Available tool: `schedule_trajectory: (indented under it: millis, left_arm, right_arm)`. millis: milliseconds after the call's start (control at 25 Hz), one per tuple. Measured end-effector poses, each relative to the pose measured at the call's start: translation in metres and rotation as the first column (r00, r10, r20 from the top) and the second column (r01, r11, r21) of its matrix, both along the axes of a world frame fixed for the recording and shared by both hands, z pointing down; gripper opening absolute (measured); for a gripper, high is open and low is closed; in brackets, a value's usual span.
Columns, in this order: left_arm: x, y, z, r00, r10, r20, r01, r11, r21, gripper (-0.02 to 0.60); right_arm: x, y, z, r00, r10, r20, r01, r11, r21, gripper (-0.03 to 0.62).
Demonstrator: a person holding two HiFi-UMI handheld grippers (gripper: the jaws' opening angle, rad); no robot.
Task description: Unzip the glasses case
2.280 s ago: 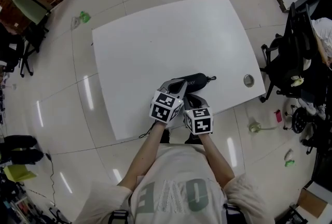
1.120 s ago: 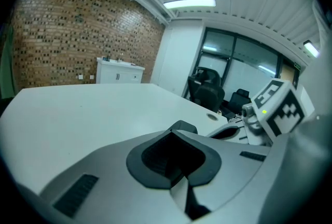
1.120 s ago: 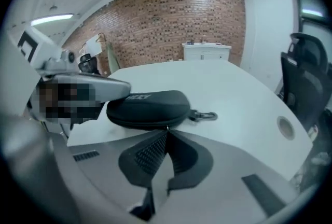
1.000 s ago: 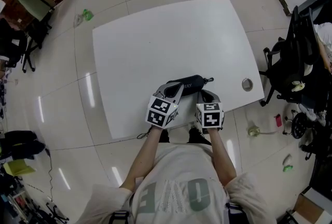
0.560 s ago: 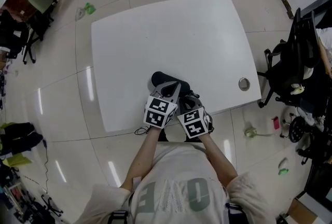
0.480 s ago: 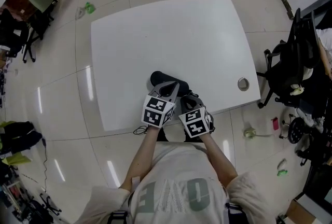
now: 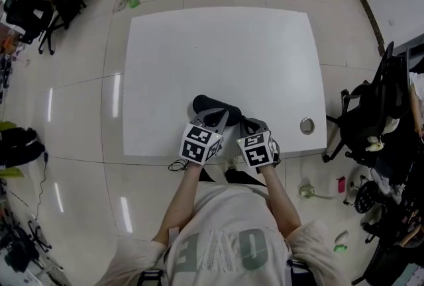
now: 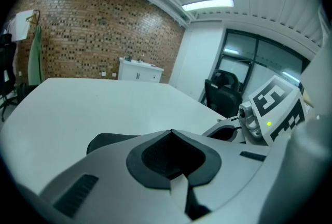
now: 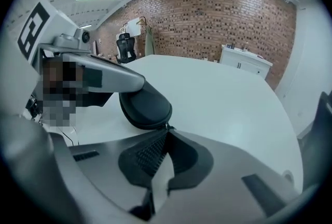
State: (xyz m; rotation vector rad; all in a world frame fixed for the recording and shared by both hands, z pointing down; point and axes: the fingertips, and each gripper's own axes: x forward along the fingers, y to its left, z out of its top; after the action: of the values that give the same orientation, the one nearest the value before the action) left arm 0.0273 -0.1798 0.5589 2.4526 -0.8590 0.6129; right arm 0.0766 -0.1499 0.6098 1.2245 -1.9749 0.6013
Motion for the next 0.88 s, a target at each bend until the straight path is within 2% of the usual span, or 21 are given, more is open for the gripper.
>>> schedule_trajectory:
  millis: [120,200,360,440,600,800,880]
  left_arm:
    - [-0.002,0.0,-0.001,0.999,-0.049,0.006,0.049,0.999,0.011,0.002]
    - [-0.005,0.002,-0.003,0.996,-0.078,0.031,0.078,0.997,0.025,0.002]
    - [-0.005,0.009,0.0,0.99,-0.087,0.109,0.082,0.995,0.051,0.002]
    - [-0.006,0.01,0.002,0.986,-0.087,0.143,0.078,0.995,0.064,0.002]
    - [0.002,0.007,0.005,0.983,-0.091,0.159,0.082,0.995,0.059,0.002]
    - [0.005,0.002,0.006,0.985,-0.119,0.123,0.117,0.993,0.026,0.002]
    - [0.004,-0.001,0.006,0.985,-0.127,0.113,0.126,0.992,0.014,0.002]
  right_arm:
    - [-0.004,0.003,0.0,0.999,-0.048,0.005,0.048,0.999,-0.007,0.0]
    - [-0.019,0.019,-0.002,0.993,-0.118,0.021,0.119,0.993,-0.019,0.0]
    - [-0.052,0.053,-0.005,0.955,-0.293,0.042,0.294,0.956,-0.021,0.0]
    - [-0.047,0.05,-0.005,0.953,-0.3,0.041,0.301,0.954,-0.01,0.0]
    - [-0.029,0.033,-0.004,0.961,-0.273,0.048,0.273,0.962,0.002,0.0]
    - [-0.017,0.01,-0.005,0.958,-0.285,0.023,0.285,0.958,0.011,0.0]
    - [-0.017,0.004,-0.005,0.946,-0.325,0.0,0.325,0.946,0.002,0.0]
